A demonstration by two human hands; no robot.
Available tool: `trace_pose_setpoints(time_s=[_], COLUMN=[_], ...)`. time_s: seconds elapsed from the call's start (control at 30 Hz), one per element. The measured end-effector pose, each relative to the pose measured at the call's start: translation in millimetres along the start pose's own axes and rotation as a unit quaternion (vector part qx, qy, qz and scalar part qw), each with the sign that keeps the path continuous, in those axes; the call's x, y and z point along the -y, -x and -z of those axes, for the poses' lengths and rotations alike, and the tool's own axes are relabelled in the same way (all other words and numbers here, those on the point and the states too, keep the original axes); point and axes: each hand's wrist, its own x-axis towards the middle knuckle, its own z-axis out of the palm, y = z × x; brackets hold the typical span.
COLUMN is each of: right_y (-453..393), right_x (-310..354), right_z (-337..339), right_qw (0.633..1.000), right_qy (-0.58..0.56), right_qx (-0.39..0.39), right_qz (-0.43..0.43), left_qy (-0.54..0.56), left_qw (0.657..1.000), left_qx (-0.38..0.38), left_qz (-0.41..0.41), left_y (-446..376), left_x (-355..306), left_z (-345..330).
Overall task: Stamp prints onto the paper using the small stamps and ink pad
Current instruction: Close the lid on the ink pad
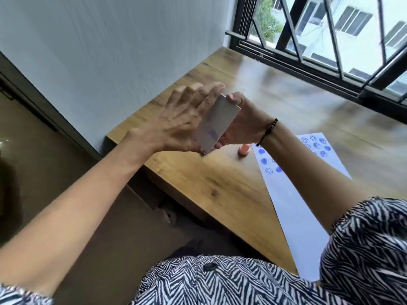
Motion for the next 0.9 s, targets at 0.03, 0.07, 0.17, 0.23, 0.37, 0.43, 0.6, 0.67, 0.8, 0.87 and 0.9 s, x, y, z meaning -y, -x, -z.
trace_pose_setpoints(time_s=[0.03,0.07,0.17,0.23,0.37,0.43,0.6,0.67,0.8,0.87,0.9], right_y=[1.4,2.5,11.0,17.2,11.8,4.5,-3.9,-8.4,-13.8,-15.5,-16.5], right_x=[0.3,1.0,11.1,22.1,30.9,24.7,10.2,7.1,4.3,3.6,3.3], right_z=[-1.4,-2.3,-6.2,-13.2,-35.9,-47.7,-63.3,-65.9,-65.2,-63.0,-61.5], right_qw=[1.000,1.000,0.990,0.944,0.738,0.634,0.526,0.518,0.544,0.544,0.543], right_qy=[0.012,0.022,0.082,0.222,0.568,0.666,0.713,0.717,0.709,0.718,0.721], right_qx=[-0.005,-0.014,-0.117,-0.244,-0.364,-0.390,-0.452,-0.456,-0.424,-0.409,-0.406], right_qz=[0.006,0.008,-0.002,-0.006,-0.022,-0.061,-0.100,-0.102,-0.143,-0.148,-0.147], left_qy=[-0.003,0.002,0.012,-0.005,-0.027,-0.031,-0.038,-0.045,-0.070,-0.082,-0.082], left_qw=[1.000,1.000,1.000,0.999,0.997,0.997,0.995,0.993,0.994,0.993,0.993], left_qx=[-0.003,-0.004,0.001,0.010,0.053,0.059,0.092,0.105,0.074,0.061,0.066], left_qz=[0.000,0.006,0.023,0.038,0.048,0.035,0.011,0.004,-0.034,-0.051,-0.054], left_y=[-0.6,-1.4,-3.4,-4.5,-12.6,-19.1,-27.9,-28.8,-27.2,-26.6,-26.7], left_x=[-2.1,-3.3,-3.2,1.0,10.1,10.7,8.8,13.0,19.7,22.5,24.5], left_z=[1.0,1.9,-0.5,-3.6,-7.3,-10.0,-16.2,-17.3,-19.9,-23.1,-25.1])
